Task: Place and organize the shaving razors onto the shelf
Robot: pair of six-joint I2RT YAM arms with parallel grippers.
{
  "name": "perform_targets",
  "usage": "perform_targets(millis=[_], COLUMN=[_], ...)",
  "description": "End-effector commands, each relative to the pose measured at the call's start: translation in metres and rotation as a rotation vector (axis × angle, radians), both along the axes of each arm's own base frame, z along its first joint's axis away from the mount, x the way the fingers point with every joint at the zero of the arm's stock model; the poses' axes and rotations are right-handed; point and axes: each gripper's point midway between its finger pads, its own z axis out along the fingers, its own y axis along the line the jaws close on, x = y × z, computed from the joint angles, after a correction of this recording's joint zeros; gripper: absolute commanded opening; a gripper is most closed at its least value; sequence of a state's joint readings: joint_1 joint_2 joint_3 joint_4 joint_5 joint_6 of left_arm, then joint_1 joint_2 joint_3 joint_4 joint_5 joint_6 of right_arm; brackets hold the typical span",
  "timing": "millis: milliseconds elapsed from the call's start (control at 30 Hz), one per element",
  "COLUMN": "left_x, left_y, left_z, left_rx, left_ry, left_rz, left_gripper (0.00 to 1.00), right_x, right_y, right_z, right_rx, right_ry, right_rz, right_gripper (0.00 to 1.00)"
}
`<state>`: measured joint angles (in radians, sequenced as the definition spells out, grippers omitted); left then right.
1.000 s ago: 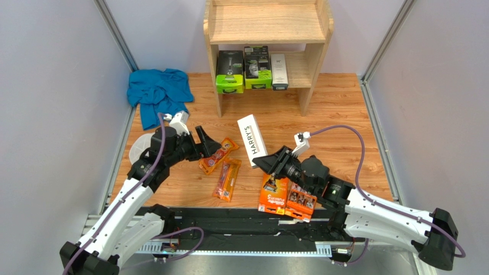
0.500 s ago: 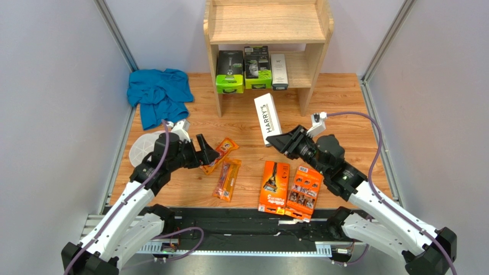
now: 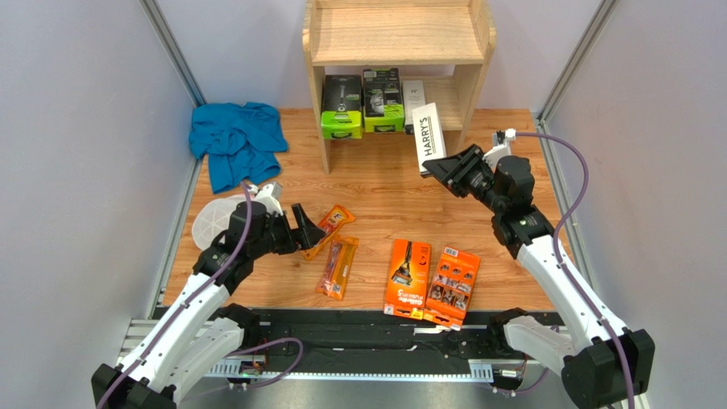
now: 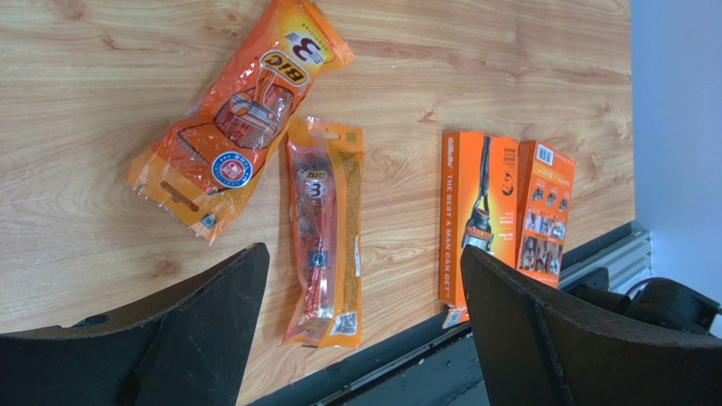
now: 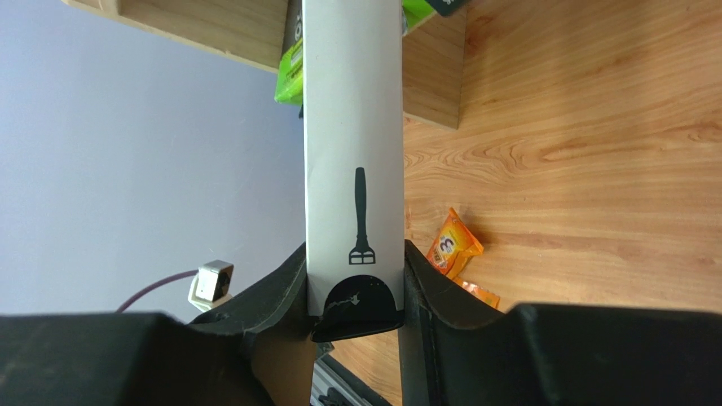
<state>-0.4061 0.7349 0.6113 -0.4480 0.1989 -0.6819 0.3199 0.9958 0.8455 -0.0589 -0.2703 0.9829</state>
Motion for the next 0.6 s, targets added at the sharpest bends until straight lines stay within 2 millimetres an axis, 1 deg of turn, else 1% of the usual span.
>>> perform_targets(millis=[0,33,67,100,167,200,267,333,367,400,433,500,567], left_x=[-0.001,-0.002,-0.001,-0.002,-0.002,-0.002,-0.002,-0.003,-0.002,-0.003,-0.003,-0.004,-0.004], left_y=[0.001,0.001,0.002,0.002,0.003,0.003,0.003,0.003,0.002,0.003,0.003,0.002,0.002], left_z=[-0.002,-0.004,-0.005,-0.005,-0.006,-0.007,-0.008,-0.009,-0.009,-0.010,-0.012,-0.014,-0.013], left_rx=[0.015,0.015,0.018,0.021,0.025,0.029,0.031,0.031,0.031,0.031,0.033,0.031,0.030], left_ry=[-0.017,-0.014,-0.012,-0.014,-0.009,-0.010,-0.010,-0.008,-0.008,-0.007,-0.003,0.003,-0.001], left_rz=[-0.010,-0.013,-0.011,-0.014,-0.012,-0.013,-0.012,-0.016,-0.017,-0.017,-0.016,-0.019,-0.021], left_gripper=[0.92,0.92,0.92,0.92,0.92,0.92,0.92,0.92,0.92,0.92,0.92,0.92,0.92], right_x=[0.013,0.018,0.025,0.032,0.043,0.049,0.060,0.072,0.076,0.080,0.088,0.095,0.105], right_y=[-0.001,-0.003,-0.010,-0.009,-0.016,-0.016,-0.023,-0.029,-0.030,-0.031,-0.034,-0.035,-0.038], right_z=[0.049,0.049,0.053,0.046,0.051,0.045,0.051,0.047,0.048,0.055,0.049,0.054,0.049], right_rx=[0.059,0.061,0.067,0.068,0.077,0.084,0.095,0.096,0.096,0.098,0.098,0.103,0.107], right_ry=[-0.124,-0.115,-0.119,-0.094,-0.101,-0.079,-0.091,-0.070,-0.071,-0.083,-0.066,-0.071,-0.057], right_rz=[0.061,0.059,0.041,0.054,0.043,0.047,0.032,0.021,0.021,0.026,0.018,0.021,0.012], right_gripper=[0.11,0.11,0.11,0.11,0.11,0.11,0.12,0.12,0.12,0.13,0.13,0.13,0.14])
